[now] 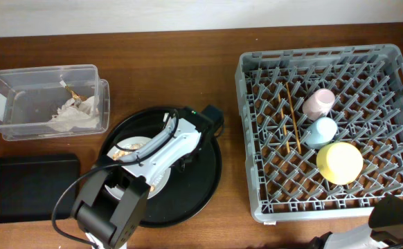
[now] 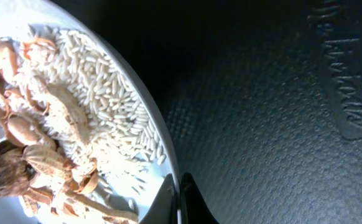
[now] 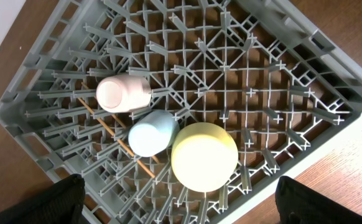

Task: Sort waste into correct bins and load items into the dishwasher rack
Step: 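Lift the white plate and carry it left over the small black tray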

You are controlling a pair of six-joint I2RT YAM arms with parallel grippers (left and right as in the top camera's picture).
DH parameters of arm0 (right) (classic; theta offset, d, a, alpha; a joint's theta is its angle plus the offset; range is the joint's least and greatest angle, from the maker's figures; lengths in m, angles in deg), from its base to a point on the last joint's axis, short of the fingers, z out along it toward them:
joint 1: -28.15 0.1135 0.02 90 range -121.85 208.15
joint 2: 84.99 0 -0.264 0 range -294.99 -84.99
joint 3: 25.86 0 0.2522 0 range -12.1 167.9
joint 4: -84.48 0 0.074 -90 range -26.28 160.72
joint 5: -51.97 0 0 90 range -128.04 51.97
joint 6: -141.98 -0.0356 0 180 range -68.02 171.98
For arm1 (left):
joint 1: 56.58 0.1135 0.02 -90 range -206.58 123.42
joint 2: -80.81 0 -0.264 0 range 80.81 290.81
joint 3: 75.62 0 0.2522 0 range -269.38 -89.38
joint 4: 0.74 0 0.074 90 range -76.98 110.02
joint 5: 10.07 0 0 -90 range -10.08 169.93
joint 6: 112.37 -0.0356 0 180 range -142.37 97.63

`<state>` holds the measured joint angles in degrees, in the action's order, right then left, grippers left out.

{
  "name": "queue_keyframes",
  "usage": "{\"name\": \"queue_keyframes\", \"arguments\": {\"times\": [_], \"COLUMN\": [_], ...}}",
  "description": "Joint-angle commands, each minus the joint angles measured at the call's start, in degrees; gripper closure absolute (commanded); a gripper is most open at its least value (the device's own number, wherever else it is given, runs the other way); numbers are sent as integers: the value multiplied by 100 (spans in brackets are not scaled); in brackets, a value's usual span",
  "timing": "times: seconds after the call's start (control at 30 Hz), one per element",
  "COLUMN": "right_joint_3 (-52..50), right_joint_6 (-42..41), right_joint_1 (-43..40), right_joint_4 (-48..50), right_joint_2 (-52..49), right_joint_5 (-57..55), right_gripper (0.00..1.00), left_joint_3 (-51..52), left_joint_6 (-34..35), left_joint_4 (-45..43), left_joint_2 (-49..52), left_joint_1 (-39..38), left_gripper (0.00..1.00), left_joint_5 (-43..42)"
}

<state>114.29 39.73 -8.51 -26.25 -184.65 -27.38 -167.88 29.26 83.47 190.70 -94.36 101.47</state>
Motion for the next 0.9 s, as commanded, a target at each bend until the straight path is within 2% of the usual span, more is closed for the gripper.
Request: {"name": "queue_keyframes", "arguments": {"times": [0.0,0.2,0.33,0.5,0.57,0.77,0.87], "right_joint_3": [26,26,26,26,26,26,26], "right_joint_6": [-50,-50,-50,-50,-50,-50,-50], "right_joint_1": [-11,-11,-11,-11,-11,-11,-11], "right_joint_4": [-31,-31,-31,-31,-31,-31,-31], "right_joint_2": [-46,-46,-46,-46,-46,-46,-46], "right_joint_5": [24,24,24,24,24,24,24], "right_gripper": [1,2,2,2,1,2,2], "left_joint_3": [-461,-1049,-1526,-2017,-2203,-2549,-2549], "left_joint_6": [201,232,216,-302,-623,-1755,-1941], "left_joint_4": [522,1239,1641,1703,1646,1397,1340], "left_joint_2": [61,57,57,57,57,57,57], "left_joint_1": [153,839,1683,2605,3073,4636,5318], "left_gripper": [99,99,99,99,99,99,99], "left_joint_5": [435,472,466,267,-90,-1904,-2463]}}
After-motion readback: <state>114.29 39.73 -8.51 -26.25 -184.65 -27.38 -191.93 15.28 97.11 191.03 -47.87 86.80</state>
